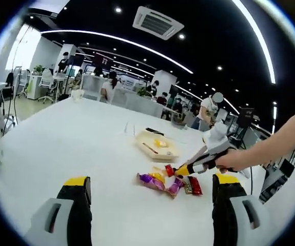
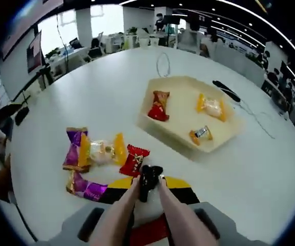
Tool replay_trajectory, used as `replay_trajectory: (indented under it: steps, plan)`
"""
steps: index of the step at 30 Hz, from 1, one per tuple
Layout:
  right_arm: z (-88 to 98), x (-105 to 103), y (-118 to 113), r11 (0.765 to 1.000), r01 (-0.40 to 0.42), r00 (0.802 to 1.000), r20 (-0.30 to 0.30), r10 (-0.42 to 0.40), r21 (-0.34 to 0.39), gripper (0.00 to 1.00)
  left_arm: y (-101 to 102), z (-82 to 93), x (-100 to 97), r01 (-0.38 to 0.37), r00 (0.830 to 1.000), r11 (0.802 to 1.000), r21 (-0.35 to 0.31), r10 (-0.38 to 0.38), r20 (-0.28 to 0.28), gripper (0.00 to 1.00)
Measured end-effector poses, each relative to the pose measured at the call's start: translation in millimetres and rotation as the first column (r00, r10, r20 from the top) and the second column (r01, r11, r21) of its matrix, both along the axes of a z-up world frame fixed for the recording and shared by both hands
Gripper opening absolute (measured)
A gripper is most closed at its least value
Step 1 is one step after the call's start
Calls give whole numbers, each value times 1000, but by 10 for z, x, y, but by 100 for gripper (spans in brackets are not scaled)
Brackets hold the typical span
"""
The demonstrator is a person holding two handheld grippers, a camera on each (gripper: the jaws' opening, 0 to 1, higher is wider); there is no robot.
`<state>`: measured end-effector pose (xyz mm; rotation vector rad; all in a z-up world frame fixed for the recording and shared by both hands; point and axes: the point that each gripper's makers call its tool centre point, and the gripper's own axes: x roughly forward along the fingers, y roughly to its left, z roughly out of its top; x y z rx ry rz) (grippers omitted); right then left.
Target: Place the target food into the container with the food tongs after gripping and lifting it, then release it inside without dropping or visibly crushing the food.
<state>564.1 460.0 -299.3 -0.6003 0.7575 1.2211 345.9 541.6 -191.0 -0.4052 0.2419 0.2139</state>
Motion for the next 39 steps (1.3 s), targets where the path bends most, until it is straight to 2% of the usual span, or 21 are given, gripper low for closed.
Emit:
replay_trajectory:
  steps: [2,3,4,5,6,8,14,15,16,17,19,22,23,25,26,29,32,34,36,38,39]
  plan:
    - [-1,-17,-5,1000,-25,1000,12,25,-1,17,5,-11,11,0,1000,1000,-6,0,0,99]
    - [6,25,-23,999,-48,997,64,49,-9,16,0,1,19,2,1000,1000,-8,-2,0,99]
    - [9,55,-42,999,-36,997,69,36,6,16,-5,14,26,5,1000,1000,-10,-5,1,99]
    - [15,64,-37,1000,-14,999,44,13,22,16,-17,48,34,10,1000,1000,-9,-10,5,99]
    - [6,58,-23,999,11,1000,-11,-11,47,16,-33,81,40,21,1000,1000,-1,-21,10,99]
    - [15,52,-61,998,3,998,-59,1,58,17,-40,95,26,38,999,999,18,-38,3,99]
    - [60,15,-173,998,-45,998,-37,47,54,18,69,62,-110,-12,1000,1000,17,12,-12,99]
    - [85,-14,-189,996,-76,997,-23,77,54,18,76,90,-123,-23,1000,1000,8,23,0,99]
    - [71,-16,-183,991,-128,991,29,127,35,18,57,108,-124,-21,1000,1000,7,21,4,99]
    - [56,-19,-176,984,-179,981,80,178,14,18,39,125,-126,-19,1000,1000,7,19,8,99]
    - [40,-104,-213,969,-244,960,131,245,-27,18,5,104,-125,-5,1000,1000,20,5,-1,99]
    - [55,-116,-187,979,-203,968,143,206,-29,18,-1,27,-146,-4,1000,1000,20,5,-23,99]
    - [146,-113,-142,968,-248,945,211,252,-47,18,-2,27,-148,-13,1000,1000,4,13,-18,99]
    - [282,-180,-51,944,-327,903,282,323,-35,18,-14,41,-140,-12,1000,1000,1,12,-14,99]
    - [331,-176,-46,951,-307,909,286,302,-28,18,-25,52,-130,-8,1000,1000,4,8,-11,99]
    - [437,-79,-4,985,-149,977,163,135,81,18,-58,45,-95,12,1000,1000,13,-12,-16,99]
    - [487,88,-26,990,-38,997,79,28,134,18,-58,68,-89,10,1000,1000,15,-9,-10,99]
    - [508,206,-78,982,66,998,-13,-65,177,18,-61,87,-86,6,1000,1000,13,-6,-1,99]
    - [514,278,-111,968,138,988,-97,-120,209,18,-73,89,-87,5,1000,1000,12,-5,0,99]
    - [510,357,-183,960,179,979,-132,-153,215,17,-87,81,-89,9,1000,1000,15,-9,-5,99]
    - [500,380,-205,962,175,980,-127,-151,211,17,-100,72,-94,12,1000,1000,16,-11,-8,99]
